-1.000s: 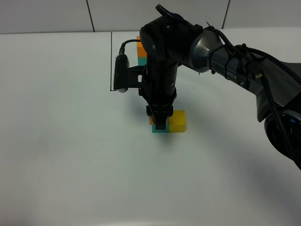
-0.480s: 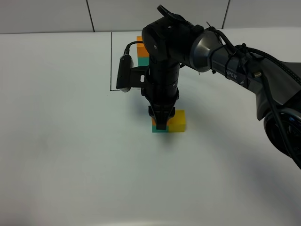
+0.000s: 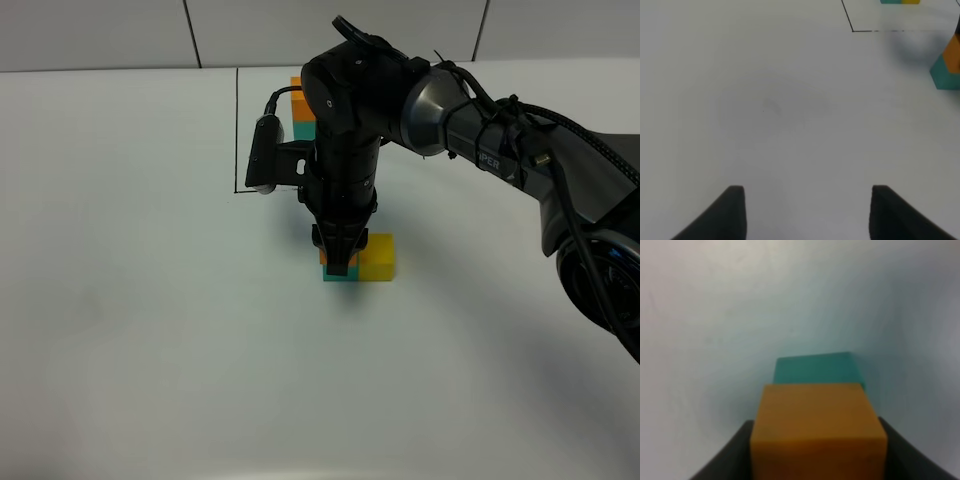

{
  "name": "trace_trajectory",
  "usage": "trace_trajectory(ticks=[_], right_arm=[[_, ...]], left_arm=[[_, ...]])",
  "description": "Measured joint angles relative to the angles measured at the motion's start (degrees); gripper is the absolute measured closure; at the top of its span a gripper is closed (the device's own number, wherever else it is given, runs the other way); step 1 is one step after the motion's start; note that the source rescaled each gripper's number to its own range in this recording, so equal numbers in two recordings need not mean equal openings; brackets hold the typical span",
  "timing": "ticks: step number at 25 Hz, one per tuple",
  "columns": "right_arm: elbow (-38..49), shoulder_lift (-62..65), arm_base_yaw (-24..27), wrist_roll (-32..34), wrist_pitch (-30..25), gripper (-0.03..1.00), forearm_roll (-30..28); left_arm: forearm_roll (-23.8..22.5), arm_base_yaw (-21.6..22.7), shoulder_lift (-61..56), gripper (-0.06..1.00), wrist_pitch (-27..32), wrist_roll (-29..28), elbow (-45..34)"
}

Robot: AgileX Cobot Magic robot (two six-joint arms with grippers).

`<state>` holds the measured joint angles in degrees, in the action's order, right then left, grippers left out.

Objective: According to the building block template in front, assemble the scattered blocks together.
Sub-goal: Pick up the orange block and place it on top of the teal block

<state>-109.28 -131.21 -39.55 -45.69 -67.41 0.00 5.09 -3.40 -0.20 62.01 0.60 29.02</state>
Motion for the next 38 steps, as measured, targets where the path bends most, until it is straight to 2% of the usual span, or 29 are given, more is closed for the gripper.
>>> trace_trajectory(ticks=[38], right_arm=[[0.13, -0.19, 0.0, -2.93, 0.26, 0.94, 0.0]], left_arm=[[0.0, 0.0, 0.0, 0.73, 0.0, 0.05, 0.0]])
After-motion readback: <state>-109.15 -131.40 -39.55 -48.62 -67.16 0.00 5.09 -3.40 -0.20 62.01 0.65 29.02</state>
